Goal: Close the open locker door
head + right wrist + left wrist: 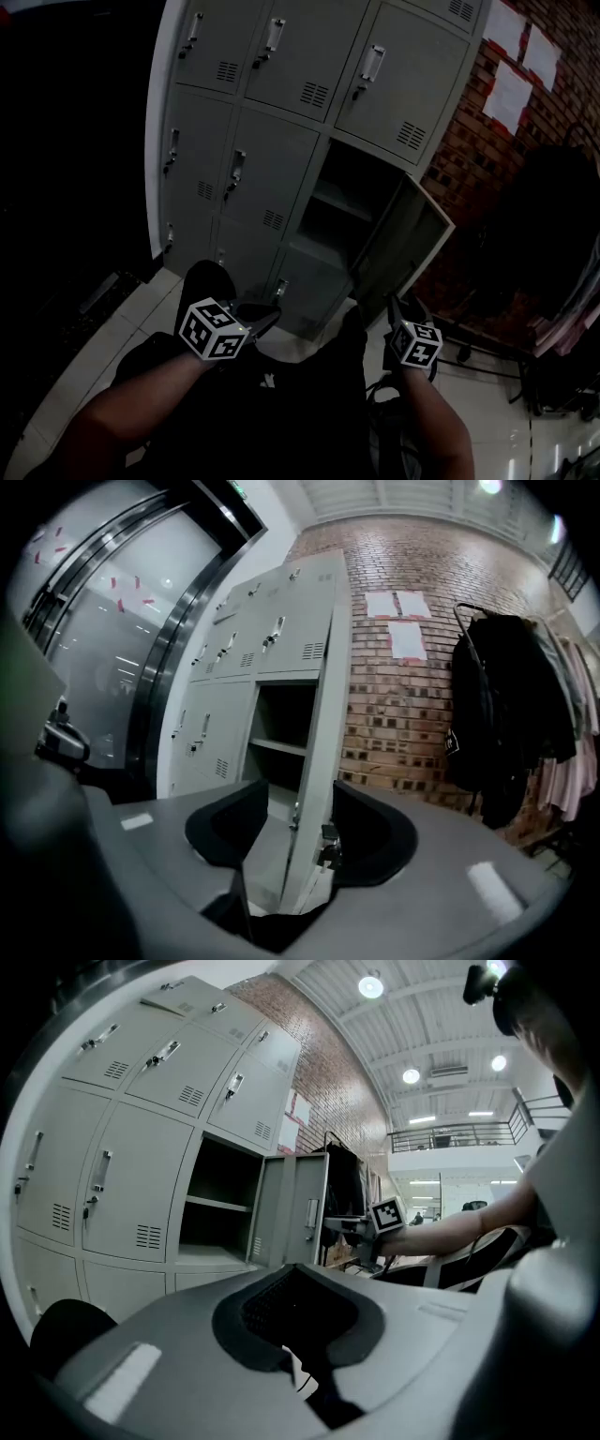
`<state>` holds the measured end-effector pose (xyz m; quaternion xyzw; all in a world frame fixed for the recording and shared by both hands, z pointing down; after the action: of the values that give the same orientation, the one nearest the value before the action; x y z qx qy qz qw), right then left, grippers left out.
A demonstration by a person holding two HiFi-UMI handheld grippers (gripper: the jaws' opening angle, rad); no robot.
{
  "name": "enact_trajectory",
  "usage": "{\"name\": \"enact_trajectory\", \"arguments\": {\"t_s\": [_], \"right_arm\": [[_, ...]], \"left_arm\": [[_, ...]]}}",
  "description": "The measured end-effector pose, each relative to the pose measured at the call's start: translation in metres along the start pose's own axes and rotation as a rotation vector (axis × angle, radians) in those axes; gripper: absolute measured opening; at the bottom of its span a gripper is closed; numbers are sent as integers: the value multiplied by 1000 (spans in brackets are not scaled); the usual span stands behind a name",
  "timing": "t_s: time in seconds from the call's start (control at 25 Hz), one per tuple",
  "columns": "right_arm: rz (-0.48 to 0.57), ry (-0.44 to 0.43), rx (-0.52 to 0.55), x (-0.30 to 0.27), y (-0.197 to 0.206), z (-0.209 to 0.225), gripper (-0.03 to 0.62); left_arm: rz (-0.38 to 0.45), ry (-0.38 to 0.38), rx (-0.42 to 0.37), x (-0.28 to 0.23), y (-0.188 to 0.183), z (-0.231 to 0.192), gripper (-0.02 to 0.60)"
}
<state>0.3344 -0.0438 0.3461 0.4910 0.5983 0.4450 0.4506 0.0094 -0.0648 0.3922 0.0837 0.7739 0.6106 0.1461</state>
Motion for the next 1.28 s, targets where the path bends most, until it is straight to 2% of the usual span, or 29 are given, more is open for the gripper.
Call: {"name": "enact_trajectory", "arguments": {"t_s": [0.24, 0.64, 0.72, 0.84, 0.96, 1.12, 1.28], "right_arm": [[2, -27, -58, -18, 9, 15, 201], [1, -44, -52, -32, 5, 19, 199], [5, -54, -47, -34, 4, 18, 187], [-1, -54, -47, -36, 3, 17, 121], [-12, -60, -38, -36, 3, 15, 121], [-1, -136, -42, -38, 2, 4, 136], [37, -273, -26, -43, -4, -14, 156]], "left_arm": [[1, 4, 1, 0, 0, 1, 12], [-1, 7, -2, 0, 0, 2, 12], [0, 8, -3, 0, 0, 2, 12], [-1, 7, -2, 0, 0, 2, 12], [0, 8, -3, 0, 0, 3, 12], [-3, 12, -2, 1, 1, 4, 12], [-4, 18, 6, 1, -1, 6, 12]]}}
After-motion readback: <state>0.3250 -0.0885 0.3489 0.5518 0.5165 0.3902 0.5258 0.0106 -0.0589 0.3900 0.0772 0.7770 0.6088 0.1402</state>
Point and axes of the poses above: the fingertips, and each gripper's own axes: x backward along the fingers, z to its right, y out of its underside, the point moved 4 cm from there along x, backward along the fingers, and after that the axes turned 4 degrees about x, right-handed, at the moved point
